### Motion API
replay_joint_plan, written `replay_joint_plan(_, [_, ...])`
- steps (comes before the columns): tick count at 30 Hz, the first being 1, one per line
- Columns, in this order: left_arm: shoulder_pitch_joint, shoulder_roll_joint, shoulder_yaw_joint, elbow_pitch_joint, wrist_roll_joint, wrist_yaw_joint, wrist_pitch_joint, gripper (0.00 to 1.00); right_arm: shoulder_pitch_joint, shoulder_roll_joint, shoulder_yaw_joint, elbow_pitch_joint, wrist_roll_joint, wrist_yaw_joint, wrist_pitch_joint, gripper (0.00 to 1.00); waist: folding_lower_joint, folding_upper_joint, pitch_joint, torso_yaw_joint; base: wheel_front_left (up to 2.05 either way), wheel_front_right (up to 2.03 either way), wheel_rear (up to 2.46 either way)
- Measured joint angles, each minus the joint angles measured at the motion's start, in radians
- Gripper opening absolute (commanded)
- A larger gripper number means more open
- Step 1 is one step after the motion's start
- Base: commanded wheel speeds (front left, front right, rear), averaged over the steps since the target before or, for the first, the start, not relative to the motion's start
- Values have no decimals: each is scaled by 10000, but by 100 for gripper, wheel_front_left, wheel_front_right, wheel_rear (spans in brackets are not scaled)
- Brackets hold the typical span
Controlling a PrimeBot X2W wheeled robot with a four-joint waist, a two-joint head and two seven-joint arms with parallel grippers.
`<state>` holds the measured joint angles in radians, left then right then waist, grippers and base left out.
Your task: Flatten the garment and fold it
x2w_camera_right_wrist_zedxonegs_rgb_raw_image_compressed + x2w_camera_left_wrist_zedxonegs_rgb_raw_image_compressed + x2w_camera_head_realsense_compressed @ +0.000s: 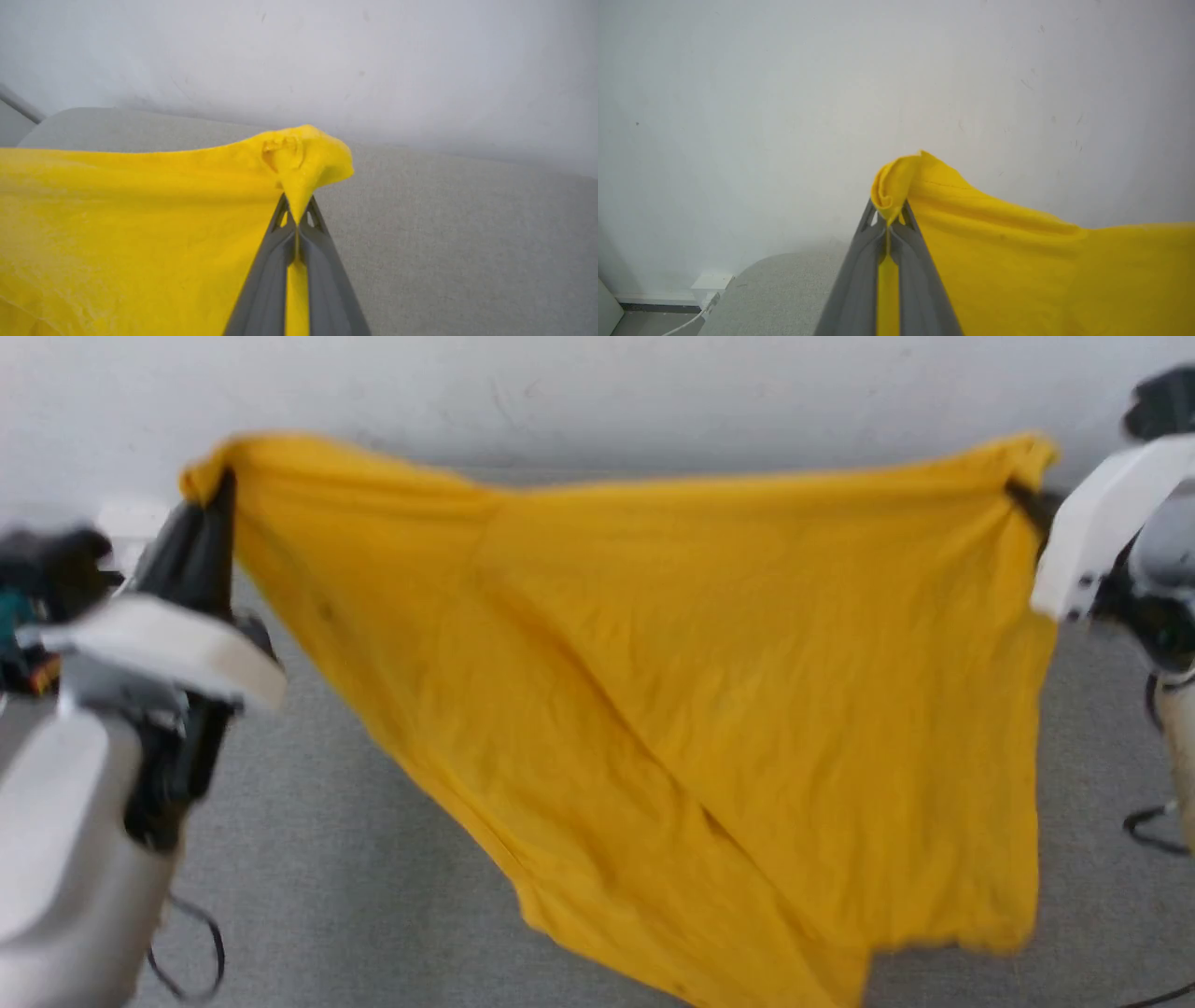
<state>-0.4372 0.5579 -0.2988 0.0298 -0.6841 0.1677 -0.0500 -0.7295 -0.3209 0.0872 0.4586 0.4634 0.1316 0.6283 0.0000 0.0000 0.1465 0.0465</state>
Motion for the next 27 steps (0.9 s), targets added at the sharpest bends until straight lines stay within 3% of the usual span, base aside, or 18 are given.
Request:
replay_joint_plan(6, [-3418, -199, -236, 2100, 322, -717, 282, 0, -2038, -17, -694, 761, -851, 13, -1570, 0, 0, 0, 228, -371, 0, 0, 0])
replay_joint_plan(16, [-8777, -349, -378, 5055, 1444, -1519, -871, 0, -5689, -58, -1168, 1440, -1919, 23, -4138, 0, 3, 0, 1619, -669, 0, 0, 0])
replay_joint_plan(21, [-10280, -437, -454, 5950, 1689, -1739, -1225, 0, -6801, -148, -1045, 1848, -2004, 25, -5081, 0, 3, 0, 2467, -742, 0, 0, 0])
replay_joint_plan(27, [-10641, -780, -449, 7053, 1641, -1948, -1563, 0, -7159, -71, -635, 2809, -1983, 23, -5687, 0, 3, 0, 3457, -764, 0, 0, 0])
